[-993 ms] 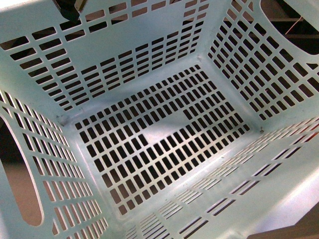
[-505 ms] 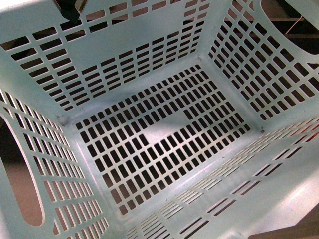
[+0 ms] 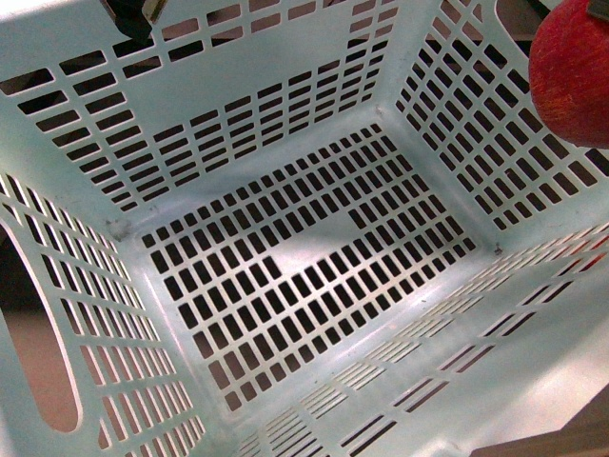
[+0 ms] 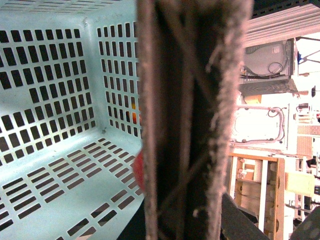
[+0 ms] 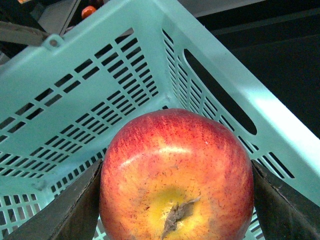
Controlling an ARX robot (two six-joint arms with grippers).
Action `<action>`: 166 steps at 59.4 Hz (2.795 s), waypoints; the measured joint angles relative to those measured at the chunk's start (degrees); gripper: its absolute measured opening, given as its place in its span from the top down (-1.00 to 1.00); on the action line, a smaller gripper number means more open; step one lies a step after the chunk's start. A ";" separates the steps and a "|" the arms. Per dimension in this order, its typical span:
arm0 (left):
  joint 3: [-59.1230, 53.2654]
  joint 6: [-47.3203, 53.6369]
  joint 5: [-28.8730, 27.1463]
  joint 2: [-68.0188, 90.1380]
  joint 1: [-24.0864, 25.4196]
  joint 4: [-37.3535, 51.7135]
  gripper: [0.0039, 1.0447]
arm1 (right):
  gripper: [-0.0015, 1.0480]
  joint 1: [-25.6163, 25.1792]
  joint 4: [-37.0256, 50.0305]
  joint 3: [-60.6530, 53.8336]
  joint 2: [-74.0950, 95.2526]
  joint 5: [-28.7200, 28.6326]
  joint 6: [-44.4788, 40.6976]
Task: Pick apple with right arm and hold basket with left
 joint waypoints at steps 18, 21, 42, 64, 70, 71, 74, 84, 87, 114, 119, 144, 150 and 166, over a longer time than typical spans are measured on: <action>0.00 0.35 -0.37 0.26 0.07 0.02 0.88 | -0.83 -8.92 -2.62 -1.95 -11.06 8.70 -0.87; 0.00 0.37 -0.66 0.28 0.07 0.02 0.88 | -0.83 -9.68 -2.71 -2.10 -12.33 9.01 -0.85; 0.00 0.02 -0.22 0.28 0.04 0.02 0.88 | -0.15 -14.78 15.72 -13.22 -17.94 -3.26 -18.71; 0.00 0.20 -0.22 0.31 0.00 0.02 0.88 | 0.96 -24.98 13.33 -21.84 -28.63 -13.31 -22.82; 0.00 0.11 -0.09 0.31 0.00 0.02 0.88 | 0.96 -25.77 12.31 -22.84 -30.73 -13.86 -22.84; 0.00 0.13 -0.07 0.31 0.00 0.02 0.88 | 0.96 -25.77 12.11 -23.02 -31.17 -13.86 -22.82; 0.00 0.13 0.04 0.31 0.00 0.02 0.88 | 0.96 -25.79 11.50 -23.41 -32.22 -13.86 -22.82; 0.00 0.17 -0.09 0.31 0.00 0.02 0.88 | 0.96 -25.81 9.40 -24.61 -35.43 -13.84 -22.82; 0.00 0.15 -0.11 0.31 0.00 0.02 0.88 | 0.96 -25.81 8.63 -25.00 -36.57 -13.84 -22.82; 0.00 0.15 -0.11 0.31 0.00 0.02 0.88 | 0.96 -25.83 3.82 -26.21 -44.22 -13.86 -22.84; 0.00 0.15 -0.11 0.31 0.00 0.02 0.88 | 0.96 -25.81 2.14 -26.18 -45.90 -13.86 -22.82; 0.00 0.15 -0.09 0.33 0.00 0.02 0.88 | 0.64 -25.83 -7.26 -26.18 -55.01 -13.86 -22.93; 0.00 0.13 -0.09 0.33 0.00 0.02 0.88 | 0.22 -25.83 -7.26 -26.18 -55.01 -13.86 -22.93; 0.00 0.17 -0.15 0.31 0.00 0.02 0.88 | -0.63 -25.83 -7.28 -26.18 -55.01 -13.86 -22.93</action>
